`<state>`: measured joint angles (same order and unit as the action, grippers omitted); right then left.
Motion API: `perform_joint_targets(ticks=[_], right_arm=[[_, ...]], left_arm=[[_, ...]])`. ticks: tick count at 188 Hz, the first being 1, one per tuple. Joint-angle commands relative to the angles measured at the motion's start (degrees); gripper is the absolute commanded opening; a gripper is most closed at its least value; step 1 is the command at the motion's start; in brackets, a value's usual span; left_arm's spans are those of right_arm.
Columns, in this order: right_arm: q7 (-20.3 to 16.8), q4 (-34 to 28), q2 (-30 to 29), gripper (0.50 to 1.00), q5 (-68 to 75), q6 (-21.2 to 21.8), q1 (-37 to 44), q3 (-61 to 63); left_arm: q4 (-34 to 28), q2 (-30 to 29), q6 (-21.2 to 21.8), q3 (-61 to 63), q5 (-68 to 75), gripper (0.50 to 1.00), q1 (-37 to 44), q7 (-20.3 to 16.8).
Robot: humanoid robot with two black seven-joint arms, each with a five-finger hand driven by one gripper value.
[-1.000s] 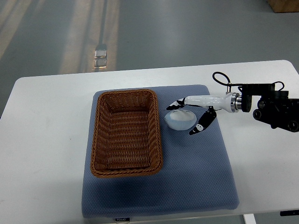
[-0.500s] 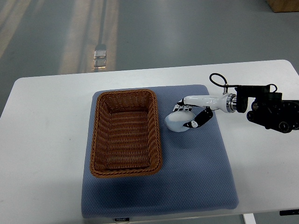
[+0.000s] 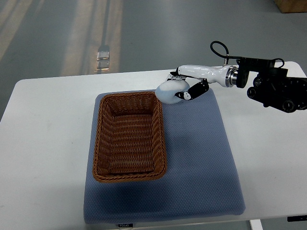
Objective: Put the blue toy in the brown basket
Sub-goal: 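Lift the toy and carry it over the wicker basket, then open the right hand to release the toy into the basket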
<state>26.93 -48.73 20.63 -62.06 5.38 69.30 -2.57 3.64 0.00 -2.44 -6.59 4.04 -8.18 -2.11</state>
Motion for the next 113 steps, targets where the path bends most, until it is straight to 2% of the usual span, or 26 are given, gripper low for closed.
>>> perform_joint_targets(ticks=[1,12,28,67,81,94,113], right_arm=[[0.0,0.4,-3.4,0.568,0.7,0.2,1.2,-0.1],[0.1,0.4,-5.5,0.584,1.1,0.2,1.4,-0.5],[0.2,0.4,-8.3,0.637,1.2,0.2,1.4,-0.7],[0.2,0.8,-12.5,0.707,1.1,-0.4,0.8,-2.3],[0.3,1.8,-14.1,0.762,1.1,-0.5,0.6,-3.7],[0.2,2.1,-14.9,0.864,1.1,-0.5,0.7,-3.8],[0.2,2.2,-14.6,0.893,1.1,-0.5,0.8,-3.7]], left_arm=[[0.1,0.0,0.0,0.0,0.0,1.0,0.0,0.0],[0.1,0.0,0.0,0.0,0.1,1.0,0.0,0.0],[0.1,0.0,0.1,0.0,0.1,1.0,0.0,0.0],[0.1,0.0,0.1,0.0,0.0,1.0,0.0,0.0],[0.1,0.0,0.1,0.0,0.0,1.0,0.0,0.0],[0.1,0.0,0.0,0.0,0.0,1.0,0.0,0.0],[0.0,0.0,0.1,0.0,0.0,1.0,-0.1,0.0]])
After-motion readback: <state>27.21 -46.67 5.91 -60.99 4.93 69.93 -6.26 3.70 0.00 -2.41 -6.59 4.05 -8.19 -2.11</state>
